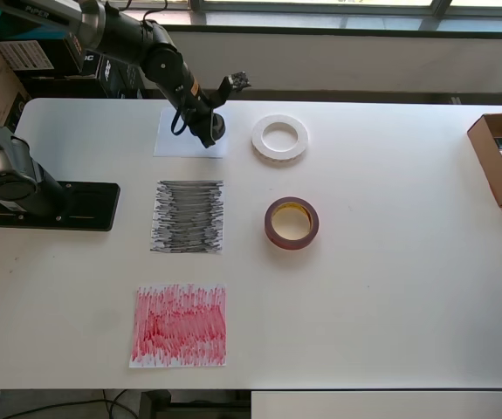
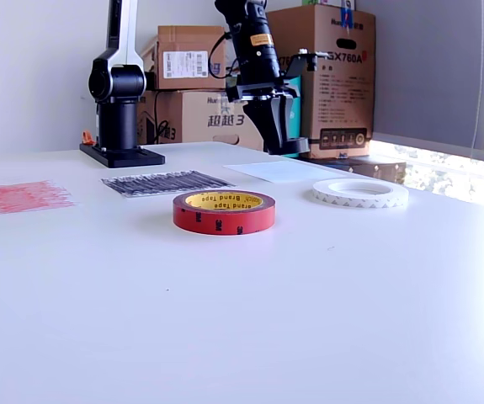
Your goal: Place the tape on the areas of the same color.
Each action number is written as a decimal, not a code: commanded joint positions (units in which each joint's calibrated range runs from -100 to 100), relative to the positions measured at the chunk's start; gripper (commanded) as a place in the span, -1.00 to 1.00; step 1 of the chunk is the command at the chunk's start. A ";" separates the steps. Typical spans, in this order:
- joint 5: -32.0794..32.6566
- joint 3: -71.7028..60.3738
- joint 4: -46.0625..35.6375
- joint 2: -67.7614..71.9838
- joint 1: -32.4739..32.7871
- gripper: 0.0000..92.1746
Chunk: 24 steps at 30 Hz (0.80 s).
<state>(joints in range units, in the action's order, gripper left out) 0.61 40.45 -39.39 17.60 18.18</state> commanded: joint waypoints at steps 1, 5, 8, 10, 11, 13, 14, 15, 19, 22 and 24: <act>-2.32 0.40 0.48 -2.63 -7.11 -1.00; -3.63 0.76 0.48 -3.19 -12.16 -1.00; -4.86 0.76 0.48 -3.19 -16.43 -1.00; -6.17 0.94 0.48 -2.91 -19.11 -1.00; -6.58 1.03 0.48 -2.63 -20.37 -1.00; -7.40 1.13 0.48 -2.26 -22.50 -1.00; -7.89 1.40 0.48 -2.26 -23.37 -1.00; -8.63 1.94 0.57 -2.26 -24.00 -1.00; -11.90 5.76 0.57 -2.35 -25.11 -1.00; -15.83 7.94 0.57 -3.00 -25.74 -1.00; -18.53 8.12 0.57 -3.10 -26.29 -1.00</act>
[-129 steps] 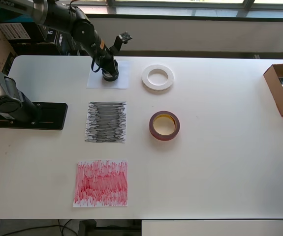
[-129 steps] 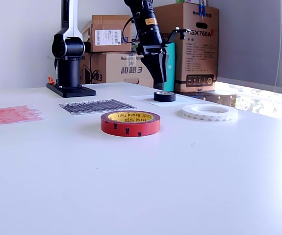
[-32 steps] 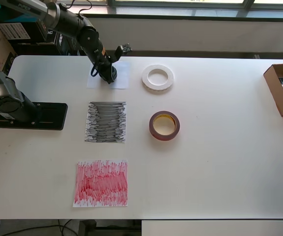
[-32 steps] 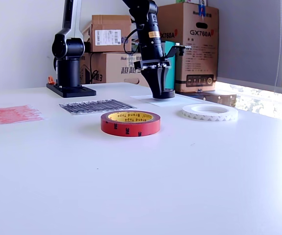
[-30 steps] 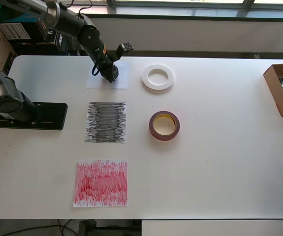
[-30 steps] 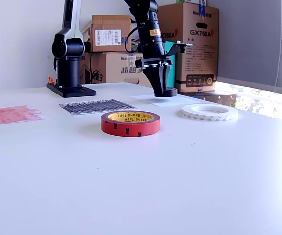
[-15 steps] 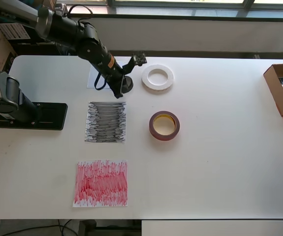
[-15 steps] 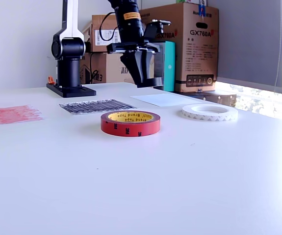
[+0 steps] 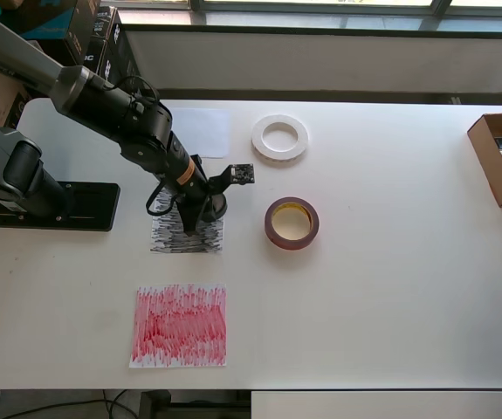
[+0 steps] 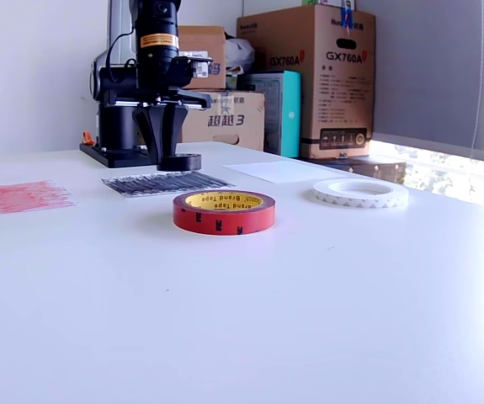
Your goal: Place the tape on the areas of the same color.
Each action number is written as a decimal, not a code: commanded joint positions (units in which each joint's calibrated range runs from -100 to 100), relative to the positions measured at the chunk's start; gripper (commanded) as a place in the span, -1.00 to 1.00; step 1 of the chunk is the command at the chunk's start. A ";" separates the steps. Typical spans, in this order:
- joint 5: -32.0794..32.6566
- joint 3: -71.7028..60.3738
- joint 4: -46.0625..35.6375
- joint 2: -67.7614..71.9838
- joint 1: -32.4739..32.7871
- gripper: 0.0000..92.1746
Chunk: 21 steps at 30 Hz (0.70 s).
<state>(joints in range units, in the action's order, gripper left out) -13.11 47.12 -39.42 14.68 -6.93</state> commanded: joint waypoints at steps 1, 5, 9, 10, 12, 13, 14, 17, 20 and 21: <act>-6.12 1.45 0.60 -0.19 -1.51 -1.00; -12.59 1.36 0.60 -0.19 -1.58 -1.00; -17.83 1.17 0.60 -0.19 -1.27 -1.00; -18.65 1.17 0.60 -0.19 -1.19 -1.00; -19.79 1.17 0.60 -0.09 -1.03 -1.00; -20.45 1.36 0.60 -0.09 -0.95 -1.00; -21.10 1.54 0.60 0.00 -0.80 -1.00; -23.07 1.99 0.60 0.38 -0.64 -1.00; -24.30 2.17 0.60 0.56 -0.40 -1.00; -24.62 2.26 0.60 0.56 -0.40 -1.00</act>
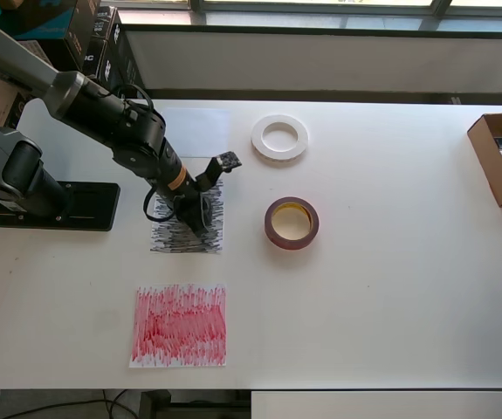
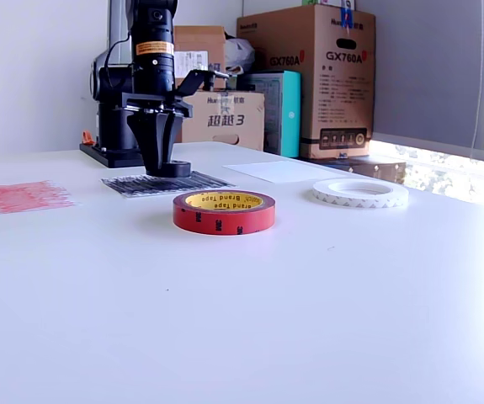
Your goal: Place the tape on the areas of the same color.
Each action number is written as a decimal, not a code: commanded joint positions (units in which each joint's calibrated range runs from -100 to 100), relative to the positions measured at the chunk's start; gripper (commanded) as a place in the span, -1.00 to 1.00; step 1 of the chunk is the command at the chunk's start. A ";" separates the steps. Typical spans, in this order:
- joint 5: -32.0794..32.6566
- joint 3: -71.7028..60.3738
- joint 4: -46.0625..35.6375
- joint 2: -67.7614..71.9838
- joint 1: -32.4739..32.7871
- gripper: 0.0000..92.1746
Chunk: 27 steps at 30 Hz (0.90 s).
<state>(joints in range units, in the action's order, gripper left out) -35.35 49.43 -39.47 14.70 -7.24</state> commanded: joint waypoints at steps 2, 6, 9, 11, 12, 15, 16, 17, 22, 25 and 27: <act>-3.04 0.14 0.65 0.64 0.38 -1.00; -3.53 1.14 0.65 0.55 0.54 -1.00; -3.45 1.14 0.65 0.55 0.62 -1.00; -3.45 1.23 0.65 0.55 0.70 -1.00; -3.45 1.23 0.65 0.55 0.70 -1.00; -3.45 1.14 0.65 0.55 0.70 -1.00; -3.45 1.14 0.65 0.55 0.70 -1.00; -3.45 1.14 0.65 0.55 0.70 -1.00; -3.45 1.14 0.65 0.55 0.70 -0.83; -3.45 1.14 0.65 0.55 0.70 -0.49; -3.45 1.14 0.65 0.55 0.70 -0.26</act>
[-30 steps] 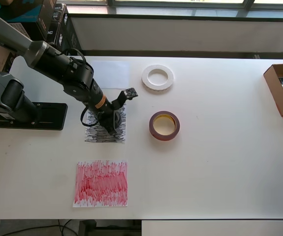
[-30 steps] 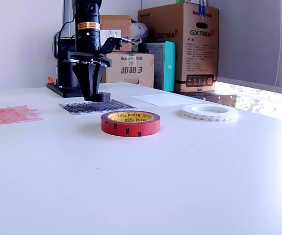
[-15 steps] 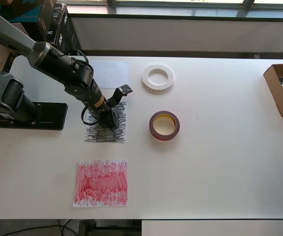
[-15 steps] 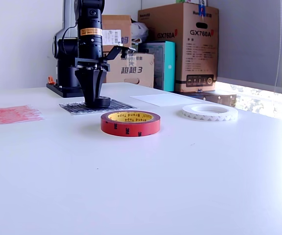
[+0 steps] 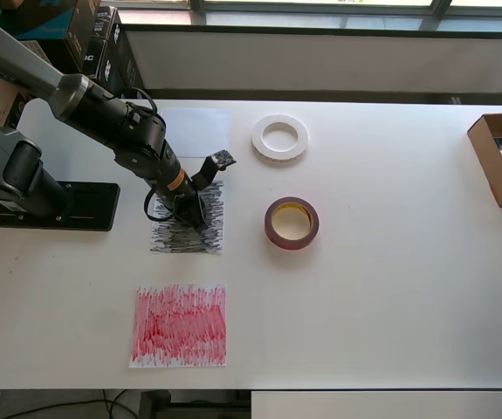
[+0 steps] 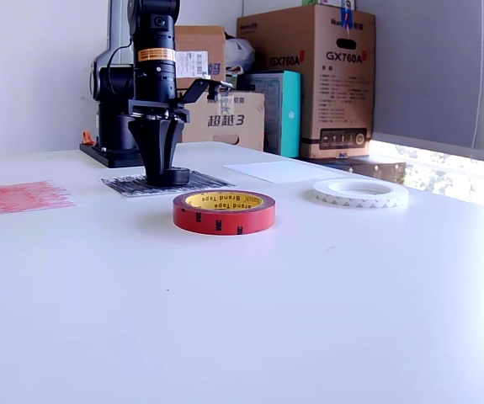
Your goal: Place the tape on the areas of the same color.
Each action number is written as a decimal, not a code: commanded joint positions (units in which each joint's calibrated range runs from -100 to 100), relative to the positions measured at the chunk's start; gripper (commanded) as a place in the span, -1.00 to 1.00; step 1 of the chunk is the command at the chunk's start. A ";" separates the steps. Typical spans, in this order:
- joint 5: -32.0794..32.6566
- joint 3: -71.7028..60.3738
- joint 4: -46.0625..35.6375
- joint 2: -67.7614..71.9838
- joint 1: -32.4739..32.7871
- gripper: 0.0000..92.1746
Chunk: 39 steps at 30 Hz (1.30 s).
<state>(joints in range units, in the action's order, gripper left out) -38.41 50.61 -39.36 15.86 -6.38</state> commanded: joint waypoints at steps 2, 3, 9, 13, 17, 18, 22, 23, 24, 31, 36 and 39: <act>-0.38 -0.04 0.54 -0.61 -0.16 -0.07; -0.38 -0.04 0.54 -0.61 -0.16 0.00; -0.38 -0.32 0.54 -0.71 -0.08 0.13; 0.03 -0.95 0.54 -1.64 1.66 0.13; 0.35 -1.86 0.54 -4.08 3.08 0.13; 0.35 -1.95 0.54 -4.82 3.48 0.13; 1.25 -2.13 0.54 -8.00 4.42 0.13; 2.81 -2.77 0.54 -8.85 4.82 0.13; 4.61 -3.50 0.54 -9.31 5.05 0.13; 15.58 -10.31 0.45 -9.13 9.47 0.13; 23.93 -14.58 -0.31 -5.57 11.13 0.13; 27.70 -16.67 -0.40 -3.23 11.45 0.13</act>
<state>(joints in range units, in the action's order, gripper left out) -20.77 36.60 -39.36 10.30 4.80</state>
